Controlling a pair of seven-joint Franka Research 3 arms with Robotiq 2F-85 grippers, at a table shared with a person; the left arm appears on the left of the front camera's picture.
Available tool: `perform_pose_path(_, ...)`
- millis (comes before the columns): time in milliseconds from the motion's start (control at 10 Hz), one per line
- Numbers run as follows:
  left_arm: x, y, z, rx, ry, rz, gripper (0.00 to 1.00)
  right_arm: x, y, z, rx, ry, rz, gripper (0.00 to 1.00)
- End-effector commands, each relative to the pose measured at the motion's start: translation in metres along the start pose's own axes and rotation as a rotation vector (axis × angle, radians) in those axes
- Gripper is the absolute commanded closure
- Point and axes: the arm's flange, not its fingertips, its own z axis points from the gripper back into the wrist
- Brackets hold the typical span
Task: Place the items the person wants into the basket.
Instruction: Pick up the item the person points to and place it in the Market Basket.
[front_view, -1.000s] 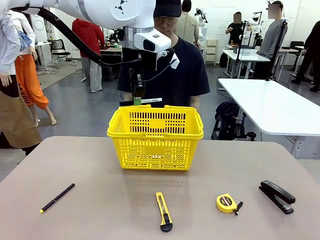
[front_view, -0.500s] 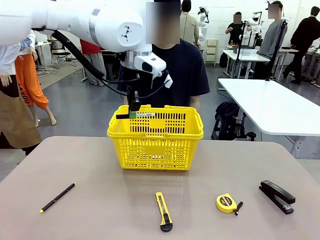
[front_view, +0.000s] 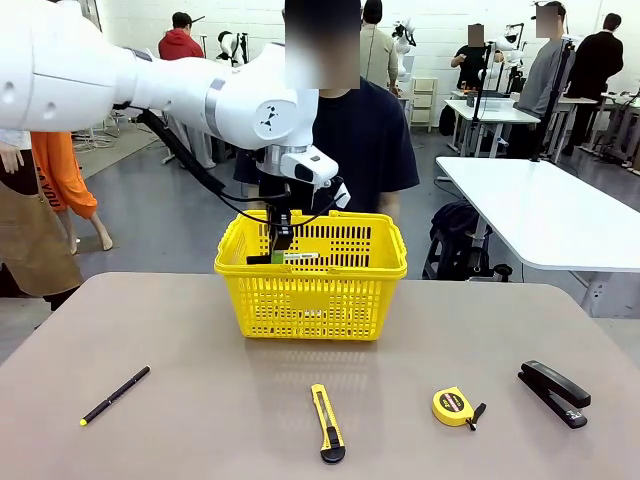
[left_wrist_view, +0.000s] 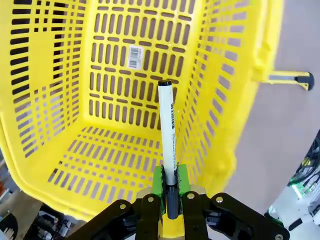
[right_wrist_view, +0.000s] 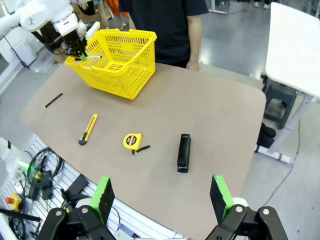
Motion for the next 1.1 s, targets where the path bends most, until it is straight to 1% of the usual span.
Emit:
perform_pose_path(0, 0.003, 0.032, 0.008, -0.059, -0.062, 0.007, 0.86, 0.000, -0.001, -0.002, 0.006, 0.002, 0.005, 0.00)
perform_pose_path(100, 0.004, 0.048, 0.001, -0.150, -0.080, -0.019, 0.86, 0.000, -0.001, -0.002, 0.006, 0.002, 0.005, 0.00)
perform_pose_path(200, 0.005, 0.059, -0.008, -0.215, -0.078, -0.040, 0.86, 0.000, -0.001, -0.002, 0.006, 0.002, 0.005, 0.00)
perform_pose_path(400, 0.013, 0.065, -0.024, -0.288, -0.071, -0.068, 0.86, 0.000, -0.001, -0.002, 0.006, 0.002, 0.005, 0.00)
perform_pose_path(600, 0.027, 0.065, -0.041, -0.276, -0.079, -0.016, 0.86, 0.000, -0.001, -0.002, 0.006, 0.002, 0.005, 0.00)
perform_pose_path(700, 0.031, 0.064, -0.051, -0.244, -0.050, 0.001, 0.86, 0.000, -0.001, -0.002, 0.006, 0.002, 0.005, 0.00)
perform_pose_path(1000, 0.040, 0.055, -0.069, -0.161, -0.011, 0.022, 0.86, 0.000, -0.001, -0.002, 0.006, 0.002, 0.005, 0.00)
